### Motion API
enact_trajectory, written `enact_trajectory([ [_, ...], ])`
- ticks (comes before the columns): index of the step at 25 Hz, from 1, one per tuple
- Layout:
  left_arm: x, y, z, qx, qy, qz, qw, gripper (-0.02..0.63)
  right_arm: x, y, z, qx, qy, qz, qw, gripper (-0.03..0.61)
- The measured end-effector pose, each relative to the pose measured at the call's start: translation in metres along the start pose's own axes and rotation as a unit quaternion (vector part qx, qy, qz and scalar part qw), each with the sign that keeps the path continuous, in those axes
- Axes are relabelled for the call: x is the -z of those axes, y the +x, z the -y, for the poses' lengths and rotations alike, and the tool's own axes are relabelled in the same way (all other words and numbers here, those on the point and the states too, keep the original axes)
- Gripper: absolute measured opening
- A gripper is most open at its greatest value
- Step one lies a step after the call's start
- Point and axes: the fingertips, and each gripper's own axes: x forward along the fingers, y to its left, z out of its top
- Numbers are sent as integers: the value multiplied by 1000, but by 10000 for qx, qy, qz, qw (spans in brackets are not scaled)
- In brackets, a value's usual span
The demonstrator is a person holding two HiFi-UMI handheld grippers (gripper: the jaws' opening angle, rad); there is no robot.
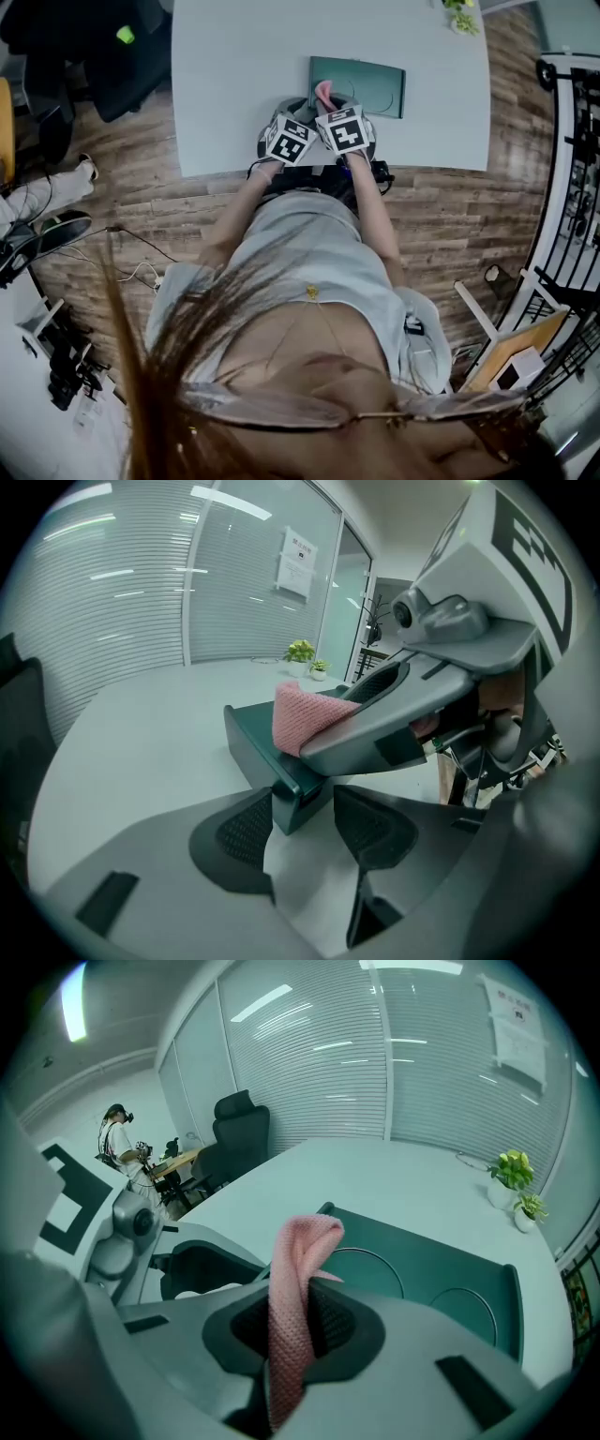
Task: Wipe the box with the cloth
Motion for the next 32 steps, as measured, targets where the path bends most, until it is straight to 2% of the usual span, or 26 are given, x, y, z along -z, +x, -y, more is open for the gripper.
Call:
enact_trajectory([
  [6, 1, 0, -1, 45, -36, -9, 10000, 222, -1, 2, -11, -242, 80, 58, 9997, 44],
  [16, -1, -5, -1, 63, -33, 100, 9999, 222, -1, -3, -8, -367, -58, 212, 9991, 46],
  [23, -15, -22, -9, -45, -164, 403, 9990, 216, -3, -34, 21, -253, -203, 679, 9972, 46],
  [26, -25, -33, -10, -57, -294, 594, 9978, 205, -2, -49, 34, -85, -443, 830, 9955, 46],
  [32, -40, -45, -7, 9, -341, 891, 9954, 148, 6, -67, 45, 158, -855, 1057, 9906, 46],
])
